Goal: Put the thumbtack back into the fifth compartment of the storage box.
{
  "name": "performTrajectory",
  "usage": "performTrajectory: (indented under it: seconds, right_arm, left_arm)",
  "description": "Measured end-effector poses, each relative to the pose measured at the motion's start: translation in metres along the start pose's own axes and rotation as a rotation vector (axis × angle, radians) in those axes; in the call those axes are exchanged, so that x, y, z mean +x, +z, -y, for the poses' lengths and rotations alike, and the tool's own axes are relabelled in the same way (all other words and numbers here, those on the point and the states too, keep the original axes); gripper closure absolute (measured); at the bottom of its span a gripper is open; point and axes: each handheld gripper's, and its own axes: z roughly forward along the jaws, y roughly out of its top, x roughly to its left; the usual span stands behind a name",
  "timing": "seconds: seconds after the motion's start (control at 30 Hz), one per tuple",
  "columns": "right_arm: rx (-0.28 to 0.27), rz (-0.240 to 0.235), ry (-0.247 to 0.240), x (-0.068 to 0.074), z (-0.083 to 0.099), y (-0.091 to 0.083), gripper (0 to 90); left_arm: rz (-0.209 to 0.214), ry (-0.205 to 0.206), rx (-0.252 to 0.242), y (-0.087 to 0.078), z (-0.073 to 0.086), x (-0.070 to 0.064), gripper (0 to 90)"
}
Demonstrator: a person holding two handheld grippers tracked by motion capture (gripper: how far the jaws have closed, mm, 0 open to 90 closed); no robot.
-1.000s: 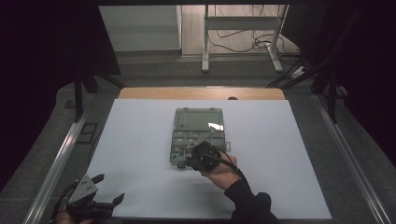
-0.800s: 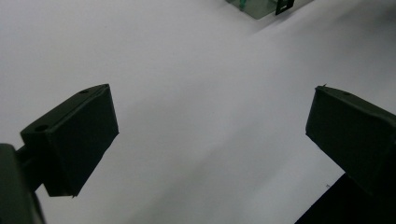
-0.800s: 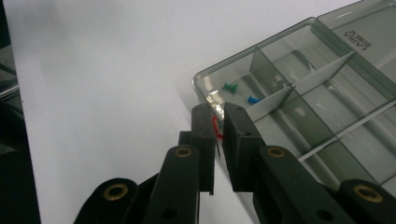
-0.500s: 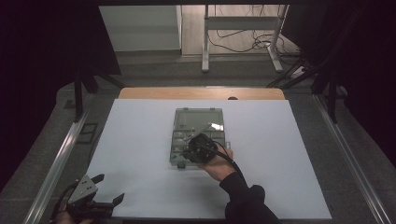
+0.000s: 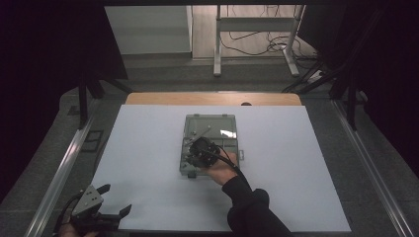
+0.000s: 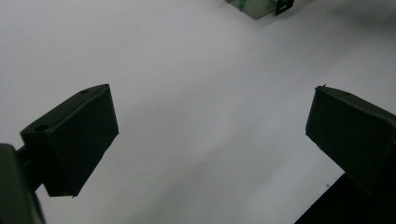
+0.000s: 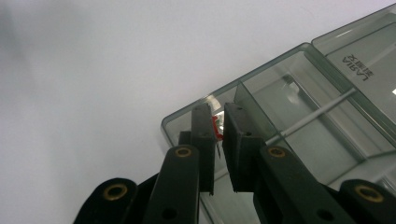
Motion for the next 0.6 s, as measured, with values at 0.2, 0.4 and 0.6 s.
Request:
performTrajectory:
  seconds: [0.2,0.4,0.6]
  right_arm:
    - [0.021,0.004,-0.012,0.000,-0.003,0.011,82.1]
    - [0.021,0.008,-0.017,0.001,-0.003,0.014,76.7]
    - [0.006,0.009,0.000,-0.001,-0.003,0.007,70.4]
  left_arm:
    - [0.001,-0.001,0.000,0.000,0.000,0.000,2.8]
    - [0.001,0.001,0.000,0.000,0.000,0.000,2.8]
    - [0.000,0.003,0.001,0.000,0.000,0.000,2.8]
